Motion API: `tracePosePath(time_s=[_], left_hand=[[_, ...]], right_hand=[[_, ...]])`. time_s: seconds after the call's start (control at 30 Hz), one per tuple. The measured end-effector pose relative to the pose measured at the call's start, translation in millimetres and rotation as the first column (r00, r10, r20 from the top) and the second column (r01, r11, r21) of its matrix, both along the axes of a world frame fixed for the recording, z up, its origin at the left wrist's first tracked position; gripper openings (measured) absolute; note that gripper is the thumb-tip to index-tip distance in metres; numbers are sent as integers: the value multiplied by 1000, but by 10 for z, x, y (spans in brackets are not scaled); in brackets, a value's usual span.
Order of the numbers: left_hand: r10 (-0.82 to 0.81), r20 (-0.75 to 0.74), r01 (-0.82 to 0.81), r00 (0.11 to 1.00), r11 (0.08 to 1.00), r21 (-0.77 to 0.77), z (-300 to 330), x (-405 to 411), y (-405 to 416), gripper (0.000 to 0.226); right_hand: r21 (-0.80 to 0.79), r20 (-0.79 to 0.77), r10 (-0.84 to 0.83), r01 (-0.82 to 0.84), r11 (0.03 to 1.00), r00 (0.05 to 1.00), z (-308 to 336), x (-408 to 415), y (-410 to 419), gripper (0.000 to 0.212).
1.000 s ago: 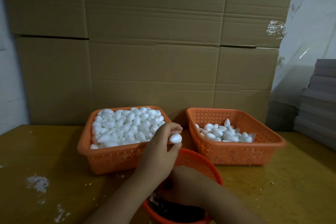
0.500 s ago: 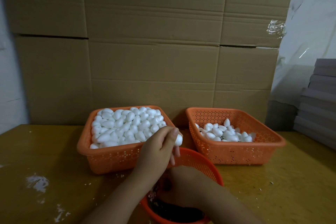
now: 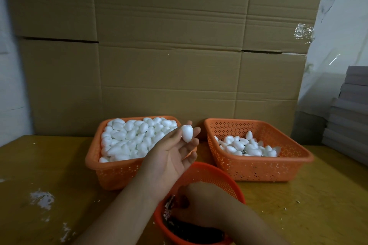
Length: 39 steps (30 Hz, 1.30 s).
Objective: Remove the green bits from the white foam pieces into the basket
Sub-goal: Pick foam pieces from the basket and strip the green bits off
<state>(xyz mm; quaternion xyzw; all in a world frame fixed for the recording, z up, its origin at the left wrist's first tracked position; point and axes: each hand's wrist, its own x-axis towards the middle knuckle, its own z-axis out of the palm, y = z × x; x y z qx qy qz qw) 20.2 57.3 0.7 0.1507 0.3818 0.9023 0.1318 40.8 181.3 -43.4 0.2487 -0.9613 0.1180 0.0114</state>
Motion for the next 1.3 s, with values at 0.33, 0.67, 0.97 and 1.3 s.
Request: tracePosePath(time_s=[0.33, 0.67, 0.97, 1.3], left_hand=[[10, 76, -19, 997, 993, 116, 131, 43, 14, 39], [-17, 60, 9, 998, 990, 142, 140, 61, 8, 34], [5, 144, -21, 990, 994, 108, 172, 70, 29, 38], [-29, 161, 13, 987, 995, 96, 194, 89, 8, 38]], right_hand=[[54, 70, 10, -13, 998, 997, 106, 45, 11, 41], [53, 146, 60, -68, 996, 987, 216, 87, 17, 42], [84, 152, 36, -49, 995, 988, 235, 111, -22, 40], [127, 195, -9, -17, 992, 981, 254, 142, -40, 43]])
